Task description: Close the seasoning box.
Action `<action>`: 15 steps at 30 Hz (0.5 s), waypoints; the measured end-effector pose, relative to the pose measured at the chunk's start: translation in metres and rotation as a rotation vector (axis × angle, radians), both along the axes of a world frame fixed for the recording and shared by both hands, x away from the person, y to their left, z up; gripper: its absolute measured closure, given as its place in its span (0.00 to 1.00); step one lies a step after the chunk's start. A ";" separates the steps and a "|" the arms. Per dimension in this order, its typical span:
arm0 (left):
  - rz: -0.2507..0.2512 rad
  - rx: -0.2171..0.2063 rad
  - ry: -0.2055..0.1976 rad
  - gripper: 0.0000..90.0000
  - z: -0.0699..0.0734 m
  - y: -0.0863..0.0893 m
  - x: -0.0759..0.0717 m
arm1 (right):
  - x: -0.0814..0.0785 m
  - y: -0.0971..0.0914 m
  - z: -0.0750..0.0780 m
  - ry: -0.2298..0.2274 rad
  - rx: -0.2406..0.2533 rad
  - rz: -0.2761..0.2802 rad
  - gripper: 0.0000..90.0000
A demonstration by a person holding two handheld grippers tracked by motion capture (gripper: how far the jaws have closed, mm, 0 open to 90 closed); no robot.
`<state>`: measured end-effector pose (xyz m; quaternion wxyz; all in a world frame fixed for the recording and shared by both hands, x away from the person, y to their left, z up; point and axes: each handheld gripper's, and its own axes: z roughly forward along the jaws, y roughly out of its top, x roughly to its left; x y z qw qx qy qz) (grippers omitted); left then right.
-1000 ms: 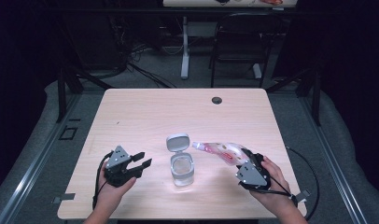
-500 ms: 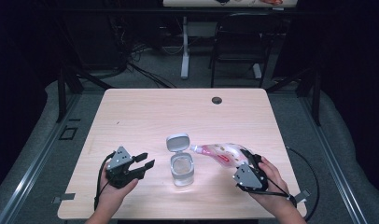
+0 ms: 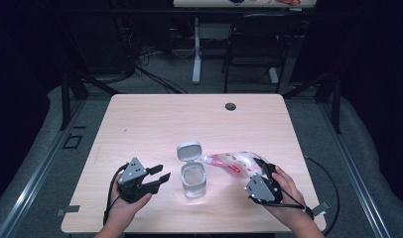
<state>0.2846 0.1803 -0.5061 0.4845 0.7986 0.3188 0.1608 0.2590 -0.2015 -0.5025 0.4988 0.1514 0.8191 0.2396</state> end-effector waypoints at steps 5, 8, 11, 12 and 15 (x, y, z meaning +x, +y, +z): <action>0.001 -0.003 -0.001 0.64 -0.001 0.000 0.000 | 0.000 0.001 0.001 -0.005 -0.013 0.004 0.59; 0.000 -0.004 -0.001 0.64 -0.001 0.000 0.000 | 0.000 0.002 0.000 -0.019 -0.010 0.011 0.59; 0.000 -0.004 -0.001 0.65 -0.001 -0.001 0.000 | -0.001 0.002 0.002 -0.023 -0.040 0.001 0.59; -0.001 -0.005 -0.001 0.65 0.000 -0.001 0.000 | -0.001 0.002 0.002 -0.020 -0.045 0.006 0.59; -0.003 -0.005 -0.002 0.64 0.000 -0.001 -0.001 | -0.002 0.003 0.002 -0.032 -0.048 0.011 0.59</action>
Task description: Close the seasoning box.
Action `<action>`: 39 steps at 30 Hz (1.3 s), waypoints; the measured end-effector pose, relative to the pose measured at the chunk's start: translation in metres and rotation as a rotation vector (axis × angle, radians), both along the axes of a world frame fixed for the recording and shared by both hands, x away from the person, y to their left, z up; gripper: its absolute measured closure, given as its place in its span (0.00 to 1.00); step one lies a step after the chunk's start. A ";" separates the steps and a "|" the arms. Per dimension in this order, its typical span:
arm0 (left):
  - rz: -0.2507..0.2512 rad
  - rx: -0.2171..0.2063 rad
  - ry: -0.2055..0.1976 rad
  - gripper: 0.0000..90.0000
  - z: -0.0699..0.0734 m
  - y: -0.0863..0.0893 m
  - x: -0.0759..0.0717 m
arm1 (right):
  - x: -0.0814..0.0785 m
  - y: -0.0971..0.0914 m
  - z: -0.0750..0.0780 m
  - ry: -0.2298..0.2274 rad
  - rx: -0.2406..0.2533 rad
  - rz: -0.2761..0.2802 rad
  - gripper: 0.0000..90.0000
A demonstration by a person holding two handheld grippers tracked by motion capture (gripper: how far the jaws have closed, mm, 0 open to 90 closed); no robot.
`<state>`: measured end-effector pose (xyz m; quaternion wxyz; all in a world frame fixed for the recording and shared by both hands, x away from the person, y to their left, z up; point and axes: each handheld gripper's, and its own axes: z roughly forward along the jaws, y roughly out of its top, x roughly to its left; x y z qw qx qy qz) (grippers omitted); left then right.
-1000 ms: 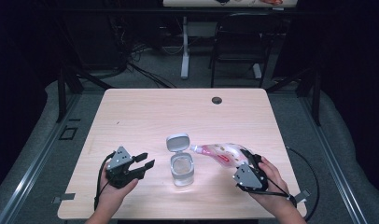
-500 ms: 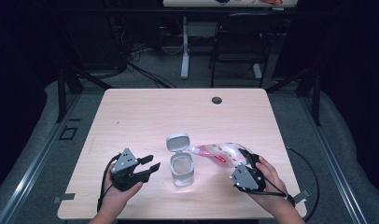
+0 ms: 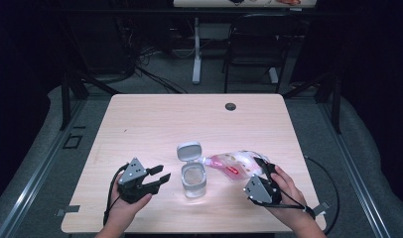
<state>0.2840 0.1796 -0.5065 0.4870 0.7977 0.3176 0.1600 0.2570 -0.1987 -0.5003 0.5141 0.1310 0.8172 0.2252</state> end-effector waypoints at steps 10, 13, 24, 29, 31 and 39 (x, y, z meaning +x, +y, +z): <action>-0.002 0.001 0.000 0.64 0.000 0.000 0.000 | -0.002 0.004 0.001 -0.039 -0.063 0.010 0.59; -0.007 0.002 0.003 0.64 0.001 -0.001 -0.001 | -0.003 0.005 0.002 -0.055 -0.094 -0.001 0.59; -0.022 -0.003 -0.002 0.64 0.003 -0.006 -0.004 | -0.003 0.009 0.001 -0.061 -0.090 0.025 0.59; -0.029 -0.006 -0.006 0.64 0.005 -0.008 -0.003 | -0.003 0.011 0.000 -0.060 -0.101 0.029 0.59; -0.034 -0.004 -0.005 0.64 0.006 -0.009 -0.002 | -0.003 0.011 0.000 -0.060 -0.092 0.034 0.59; -0.092 -0.009 -0.033 0.65 0.016 -0.030 -0.006 | -0.002 0.014 -0.001 -0.060 -0.121 0.029 0.59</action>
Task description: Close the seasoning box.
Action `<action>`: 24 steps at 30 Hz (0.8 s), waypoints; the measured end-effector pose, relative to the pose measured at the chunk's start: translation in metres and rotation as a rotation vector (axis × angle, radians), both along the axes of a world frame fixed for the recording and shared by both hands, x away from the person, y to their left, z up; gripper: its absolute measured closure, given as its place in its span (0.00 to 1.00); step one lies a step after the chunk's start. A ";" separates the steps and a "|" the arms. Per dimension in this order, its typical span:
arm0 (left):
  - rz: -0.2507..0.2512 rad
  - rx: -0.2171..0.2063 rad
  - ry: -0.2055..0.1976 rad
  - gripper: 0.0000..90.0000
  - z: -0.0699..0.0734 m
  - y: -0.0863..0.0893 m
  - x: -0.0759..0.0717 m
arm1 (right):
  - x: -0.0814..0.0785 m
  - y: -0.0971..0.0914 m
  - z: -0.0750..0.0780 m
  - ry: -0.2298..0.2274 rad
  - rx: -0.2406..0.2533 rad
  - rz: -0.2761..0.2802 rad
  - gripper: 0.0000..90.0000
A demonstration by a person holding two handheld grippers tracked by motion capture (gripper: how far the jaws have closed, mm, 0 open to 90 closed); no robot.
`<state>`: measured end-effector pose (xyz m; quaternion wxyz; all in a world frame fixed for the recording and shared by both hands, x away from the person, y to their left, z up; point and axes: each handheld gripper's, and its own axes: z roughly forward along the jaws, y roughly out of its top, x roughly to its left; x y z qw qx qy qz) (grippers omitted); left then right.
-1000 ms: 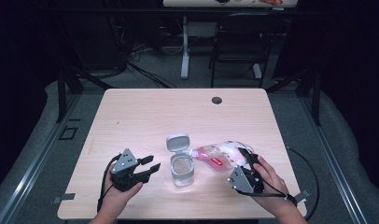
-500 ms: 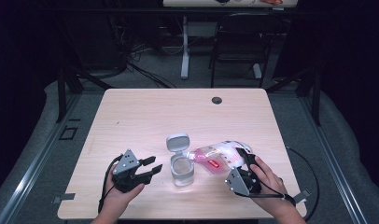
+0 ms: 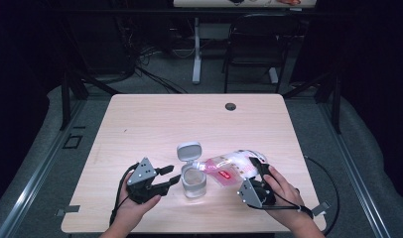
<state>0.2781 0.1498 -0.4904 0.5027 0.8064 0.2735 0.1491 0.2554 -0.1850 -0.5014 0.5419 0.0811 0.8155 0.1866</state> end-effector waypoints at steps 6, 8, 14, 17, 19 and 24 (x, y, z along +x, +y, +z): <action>-0.038 -0.004 -0.031 0.65 0.012 -0.014 -0.002 | 0.004 0.000 -0.004 0.016 0.002 0.007 0.59; -0.045 -0.003 -0.034 0.65 0.013 -0.017 -0.002 | 0.004 0.000 -0.005 0.017 0.002 0.000 0.59; -0.072 0.012 -0.039 0.65 0.014 -0.027 -0.003 | 0.005 0.001 -0.004 0.021 -0.028 -0.006 0.59; -0.080 0.012 -0.042 0.65 0.014 -0.031 -0.004 | 0.005 0.002 -0.006 0.010 -0.023 -0.002 0.59; -0.085 0.016 -0.044 0.65 0.014 -0.033 -0.004 | 0.005 0.002 -0.005 0.009 -0.023 -0.002 0.59; -0.088 0.018 -0.043 0.65 0.013 -0.036 -0.005 | 0.005 0.002 -0.005 -0.002 -0.047 -0.005 0.59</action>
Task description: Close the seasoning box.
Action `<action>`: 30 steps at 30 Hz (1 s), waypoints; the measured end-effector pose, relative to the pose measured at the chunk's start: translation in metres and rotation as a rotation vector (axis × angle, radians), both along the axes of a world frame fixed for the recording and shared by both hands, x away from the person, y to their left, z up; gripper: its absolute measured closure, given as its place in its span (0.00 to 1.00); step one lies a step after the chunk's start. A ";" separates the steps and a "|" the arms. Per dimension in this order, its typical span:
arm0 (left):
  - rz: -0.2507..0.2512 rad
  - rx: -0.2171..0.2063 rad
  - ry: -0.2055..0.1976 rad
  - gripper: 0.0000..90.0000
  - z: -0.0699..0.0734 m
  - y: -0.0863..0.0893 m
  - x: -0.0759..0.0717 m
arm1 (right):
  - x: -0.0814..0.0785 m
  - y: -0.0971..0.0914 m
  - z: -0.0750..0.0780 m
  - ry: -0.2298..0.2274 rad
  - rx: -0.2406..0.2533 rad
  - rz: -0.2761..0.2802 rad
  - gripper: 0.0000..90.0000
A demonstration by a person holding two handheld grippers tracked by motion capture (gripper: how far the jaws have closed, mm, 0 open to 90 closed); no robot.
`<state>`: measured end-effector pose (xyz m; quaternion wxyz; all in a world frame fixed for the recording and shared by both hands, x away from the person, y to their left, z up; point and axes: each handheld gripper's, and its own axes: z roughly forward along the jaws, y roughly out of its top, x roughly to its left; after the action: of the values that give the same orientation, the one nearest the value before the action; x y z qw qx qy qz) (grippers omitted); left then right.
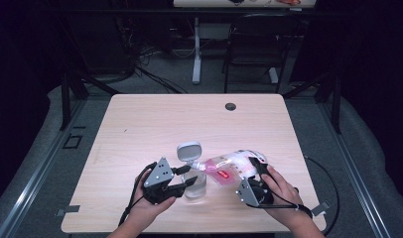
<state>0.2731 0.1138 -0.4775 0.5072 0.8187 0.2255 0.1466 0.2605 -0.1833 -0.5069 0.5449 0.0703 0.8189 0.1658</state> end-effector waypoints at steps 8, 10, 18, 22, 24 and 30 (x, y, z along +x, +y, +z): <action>-0.011 0.002 -0.002 0.65 0.000 -0.002 -0.001 | 0.000 0.000 -0.004 0.006 -0.019 -0.009 0.60; -0.011 -0.001 -0.005 0.64 0.001 -0.004 -0.002 | 0.000 0.000 -0.006 0.004 -0.011 -0.003 0.60; -0.022 0.002 -0.027 0.63 0.005 -0.012 -0.003 | 0.000 0.003 -0.006 0.008 -0.016 0.003 0.60; -0.032 0.001 -0.032 0.63 0.006 -0.017 -0.003 | -0.001 0.004 -0.004 0.011 -0.027 -0.003 0.60; -0.036 0.008 -0.032 0.63 0.006 -0.019 -0.003 | 0.000 0.004 -0.006 0.013 -0.018 0.005 0.60; -0.037 0.011 -0.029 0.66 0.005 -0.023 -0.003 | 0.000 0.004 -0.007 0.015 -0.014 0.012 0.60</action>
<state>0.2705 0.0905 -0.4723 0.5085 0.8234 0.2021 0.1505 0.2609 -0.1792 -0.5143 0.5384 0.0628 0.8244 0.1626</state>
